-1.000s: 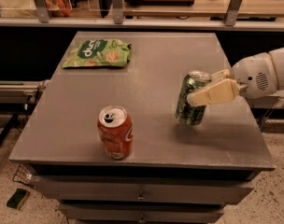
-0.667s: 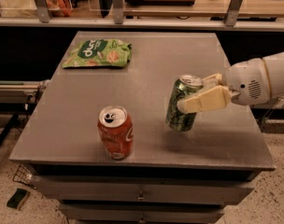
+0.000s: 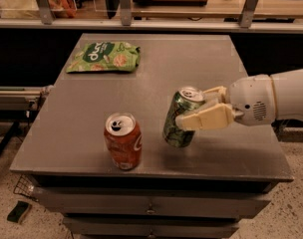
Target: Move green can near coke can
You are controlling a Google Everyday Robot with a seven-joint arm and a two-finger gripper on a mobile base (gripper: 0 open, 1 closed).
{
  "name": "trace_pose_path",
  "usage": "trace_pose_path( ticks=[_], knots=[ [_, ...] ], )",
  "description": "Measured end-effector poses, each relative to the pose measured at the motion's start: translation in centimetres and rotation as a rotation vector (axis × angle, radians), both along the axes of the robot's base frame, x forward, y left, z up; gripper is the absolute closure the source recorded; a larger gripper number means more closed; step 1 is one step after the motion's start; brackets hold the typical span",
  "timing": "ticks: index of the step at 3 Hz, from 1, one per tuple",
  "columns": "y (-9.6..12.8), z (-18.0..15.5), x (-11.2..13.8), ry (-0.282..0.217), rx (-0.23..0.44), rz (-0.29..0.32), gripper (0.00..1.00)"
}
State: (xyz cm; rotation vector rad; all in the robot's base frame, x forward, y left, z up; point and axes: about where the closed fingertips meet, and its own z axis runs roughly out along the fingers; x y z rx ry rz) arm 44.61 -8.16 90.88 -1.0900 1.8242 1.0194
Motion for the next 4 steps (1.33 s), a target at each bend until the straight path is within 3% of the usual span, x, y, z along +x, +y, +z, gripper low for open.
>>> trace_pose_path(
  ticks=[1,2,3,4],
  knots=[
    [1.7,-0.1,-0.3,-0.05,0.025,0.034,1.0],
    [3.5,-0.5,-0.8,-0.081,0.04,0.085,0.79],
    [3.8,-1.2,-1.0,-0.1,0.02,0.124,0.56],
    [3.8,-2.2,-0.8,-0.117,-0.024,0.175,0.24]
  ],
)
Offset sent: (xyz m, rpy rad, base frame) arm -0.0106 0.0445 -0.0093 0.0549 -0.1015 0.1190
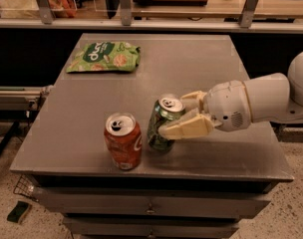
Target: Move green can near coke can
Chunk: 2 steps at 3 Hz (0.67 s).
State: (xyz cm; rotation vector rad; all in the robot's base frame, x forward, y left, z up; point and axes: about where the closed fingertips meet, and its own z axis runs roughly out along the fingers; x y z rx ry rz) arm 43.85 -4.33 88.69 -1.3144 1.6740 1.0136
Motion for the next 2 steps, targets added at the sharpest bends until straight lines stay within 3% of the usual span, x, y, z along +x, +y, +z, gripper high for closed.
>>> trace_pose_path(
  ticks=[1,2],
  knots=[
    [0.0,-0.5,0.6,-0.009,-0.034,0.037,0.0],
    [-2.1,0.1,1.7,-0.018,-0.096,0.038,0.0]
  ],
)
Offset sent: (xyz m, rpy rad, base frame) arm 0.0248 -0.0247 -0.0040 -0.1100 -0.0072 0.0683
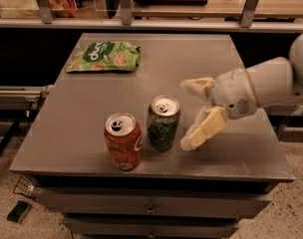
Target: Move green can near coke can
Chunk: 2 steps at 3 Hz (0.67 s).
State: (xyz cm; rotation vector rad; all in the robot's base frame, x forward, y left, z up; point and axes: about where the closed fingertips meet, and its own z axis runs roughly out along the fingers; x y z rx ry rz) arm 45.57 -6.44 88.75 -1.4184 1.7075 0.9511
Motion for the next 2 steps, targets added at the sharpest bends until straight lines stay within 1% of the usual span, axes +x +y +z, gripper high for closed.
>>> trace_pose_path(
  ticks=[1,2],
  knots=[
    [-3.17,1.53,1.2,-0.037,-0.058,-0.05,0.0],
    [-3.97,1.97,1.55,-0.048,-0.07,-0.063,0.0]
  ],
)
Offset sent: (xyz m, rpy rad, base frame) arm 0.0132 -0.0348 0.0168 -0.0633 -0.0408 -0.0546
